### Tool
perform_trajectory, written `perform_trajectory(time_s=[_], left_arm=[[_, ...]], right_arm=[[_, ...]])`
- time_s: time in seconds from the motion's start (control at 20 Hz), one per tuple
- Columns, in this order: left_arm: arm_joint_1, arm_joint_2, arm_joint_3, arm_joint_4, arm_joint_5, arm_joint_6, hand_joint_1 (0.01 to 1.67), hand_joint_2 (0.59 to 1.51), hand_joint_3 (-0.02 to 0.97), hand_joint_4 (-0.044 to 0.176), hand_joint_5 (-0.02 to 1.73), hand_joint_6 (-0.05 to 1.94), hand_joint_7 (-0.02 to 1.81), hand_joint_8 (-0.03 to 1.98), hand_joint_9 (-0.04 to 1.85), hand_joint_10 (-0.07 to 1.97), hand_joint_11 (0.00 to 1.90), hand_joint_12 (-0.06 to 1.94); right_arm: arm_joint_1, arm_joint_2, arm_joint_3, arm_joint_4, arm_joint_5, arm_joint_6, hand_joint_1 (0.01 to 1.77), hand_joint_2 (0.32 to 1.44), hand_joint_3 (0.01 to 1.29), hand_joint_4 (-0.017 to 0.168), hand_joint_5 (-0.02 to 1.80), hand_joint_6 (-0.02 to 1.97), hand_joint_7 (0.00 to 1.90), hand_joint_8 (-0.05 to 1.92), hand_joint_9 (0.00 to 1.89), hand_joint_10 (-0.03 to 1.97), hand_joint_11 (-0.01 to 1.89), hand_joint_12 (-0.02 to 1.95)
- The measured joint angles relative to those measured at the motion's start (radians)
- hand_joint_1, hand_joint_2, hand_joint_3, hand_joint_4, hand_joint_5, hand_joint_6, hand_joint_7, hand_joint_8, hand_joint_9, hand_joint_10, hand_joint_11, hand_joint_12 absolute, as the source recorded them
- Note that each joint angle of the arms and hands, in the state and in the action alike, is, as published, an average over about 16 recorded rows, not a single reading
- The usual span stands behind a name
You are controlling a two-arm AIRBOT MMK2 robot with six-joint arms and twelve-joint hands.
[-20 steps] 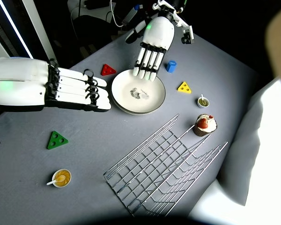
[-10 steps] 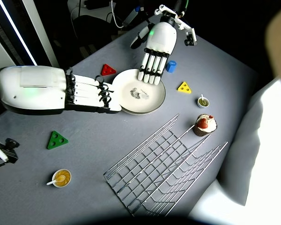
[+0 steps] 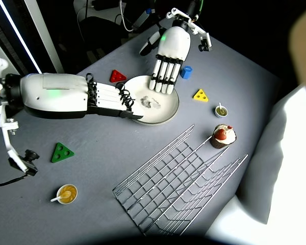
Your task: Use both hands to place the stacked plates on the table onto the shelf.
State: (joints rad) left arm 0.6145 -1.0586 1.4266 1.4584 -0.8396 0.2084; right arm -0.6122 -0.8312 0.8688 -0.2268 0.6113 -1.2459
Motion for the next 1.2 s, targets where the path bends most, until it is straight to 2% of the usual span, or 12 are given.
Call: perform_trajectory(time_s=[0.3,0.45,0.8,1.2], left_arm=[[-0.004,-0.047,-0.003,-0.028,0.015,-0.007,0.02,0.919,-0.001,-0.007,0.09,-0.02,0.14,-0.01,0.19,0.02,0.14,0.01],[-0.008,-0.071,0.000,-0.042,0.021,-0.008,0.02,0.923,-0.001,-0.007,0.08,-0.02,0.14,-0.01,0.19,0.02,0.14,0.01],[-0.015,-0.105,0.010,-0.064,0.033,-0.008,0.01,0.929,-0.002,-0.007,0.09,-0.02,0.14,-0.02,0.20,0.02,0.15,0.01],[-0.018,-0.115,0.017,-0.074,0.039,-0.007,0.01,0.934,-0.002,-0.007,0.09,-0.02,0.14,-0.02,0.19,0.02,0.15,0.01]], right_arm=[[-0.002,-0.032,0.002,0.019,-0.003,-0.065,0.20,0.95,0.02,0.004,0.19,0.02,0.24,0.01,0.23,0.00,0.22,0.02],[-0.003,-0.046,0.005,0.018,-0.003,-0.074,0.29,0.92,0.02,0.005,0.18,0.02,0.23,0.01,0.23,0.00,0.22,0.02],[-0.002,-0.085,0.021,0.016,-0.004,-0.086,0.68,0.86,0.02,0.004,0.19,0.02,0.22,0.01,0.22,0.00,0.26,0.03],[0.002,-0.144,0.062,0.015,-0.004,-0.089,1.14,0.84,0.02,0.004,0.26,0.02,0.26,0.01,0.26,0.00,0.33,0.06]])
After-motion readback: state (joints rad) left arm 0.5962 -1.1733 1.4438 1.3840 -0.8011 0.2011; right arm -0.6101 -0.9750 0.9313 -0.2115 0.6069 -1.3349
